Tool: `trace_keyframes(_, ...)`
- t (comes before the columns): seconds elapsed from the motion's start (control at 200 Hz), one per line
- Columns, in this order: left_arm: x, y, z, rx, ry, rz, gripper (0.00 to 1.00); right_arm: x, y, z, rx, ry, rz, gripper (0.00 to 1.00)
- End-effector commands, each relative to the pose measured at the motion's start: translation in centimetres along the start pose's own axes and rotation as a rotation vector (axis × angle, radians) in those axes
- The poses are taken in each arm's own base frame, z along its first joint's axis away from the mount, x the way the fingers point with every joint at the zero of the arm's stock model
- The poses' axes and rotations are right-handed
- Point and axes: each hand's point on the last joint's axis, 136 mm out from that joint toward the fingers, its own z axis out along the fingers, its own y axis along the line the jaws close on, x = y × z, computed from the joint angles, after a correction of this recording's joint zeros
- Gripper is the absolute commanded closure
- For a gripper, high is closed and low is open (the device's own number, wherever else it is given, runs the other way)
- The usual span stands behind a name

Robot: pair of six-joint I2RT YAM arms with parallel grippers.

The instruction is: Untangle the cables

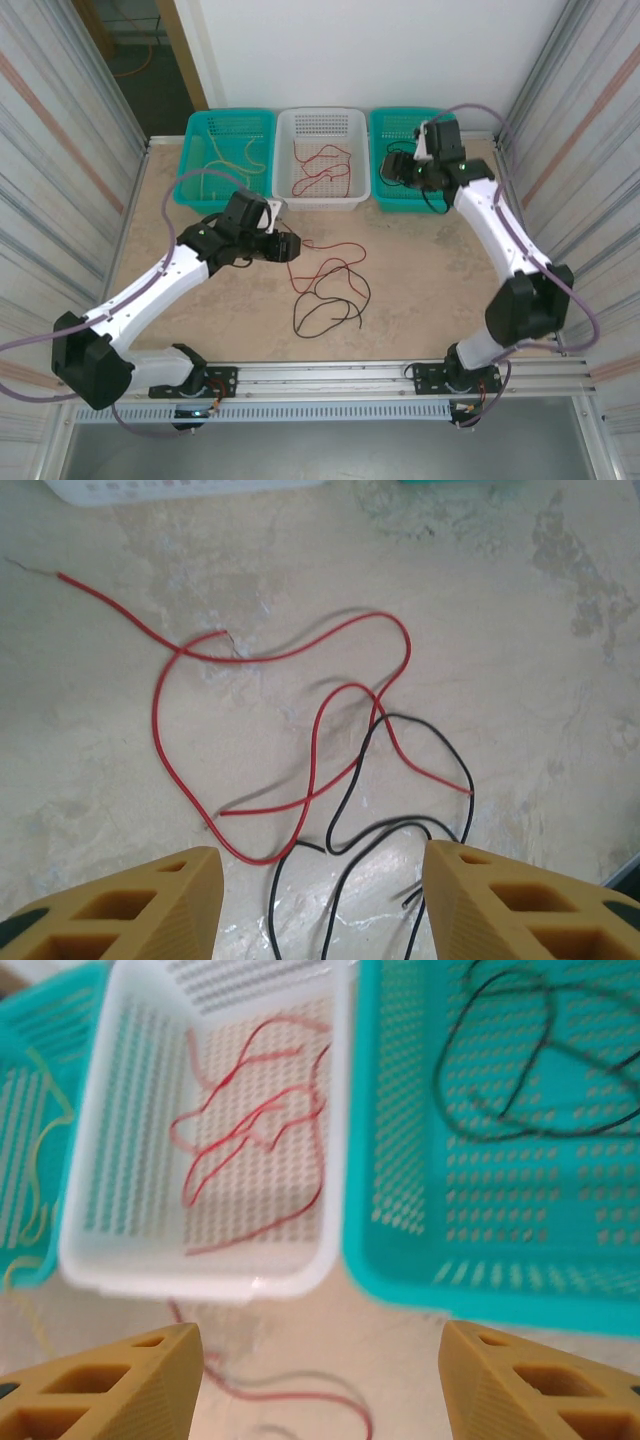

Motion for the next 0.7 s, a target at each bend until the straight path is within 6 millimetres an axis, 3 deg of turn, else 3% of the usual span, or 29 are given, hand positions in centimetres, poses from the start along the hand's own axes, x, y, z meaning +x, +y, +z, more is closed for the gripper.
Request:
trace_keyframes(0.0, 1.5, -0.2, 1.1, 0.035, 0.046, -0.008, 0.44, 5.7, 2.4, 0.7, -0.081, 0.089, -0.057, 0.37)
trace_keyframes(0.16, 4.0, -0.6, 2.5, 0.087, 0.124, -0.074, 0.45, 16.1, 3.3, 2.5, -0.108, 0.301, -0.042, 0.42)
trace_keyframes(0.236, 5.3, -0.5, 3.0, 0.082, 0.157, -0.089, 0.46, 19.8, 4.3, 2.8, -0.133, 0.354, -0.032, 0.42)
trace_keyframes(0.331, 6.2, 1.1, 2.8, 0.007, 0.158, -0.134, 0.47, 23.8, 5.5, 3.1, -0.125, 0.416, -0.056, 0.42)
trace_keyframes(0.471, 6.2, 2.6, 1.9, -0.024, 0.119, -0.204, 0.47, 27.4, 6.8, 3.3, -0.075, 0.487, -0.174, 0.43)
trace_keyframes(0.596, 6.0, 3.2, 1.2, -0.017, 0.089, -0.236, 0.47, 28.4, 6.9, 4.1, -0.034, 0.537, -0.249, 0.44)
trace_keyframes(0.697, 5.9, 3.8, 0.8, -0.028, 0.083, -0.25, 0.47, 29.1, 8.5, 4.7, -0.044, 0.561, -0.317, 0.45)
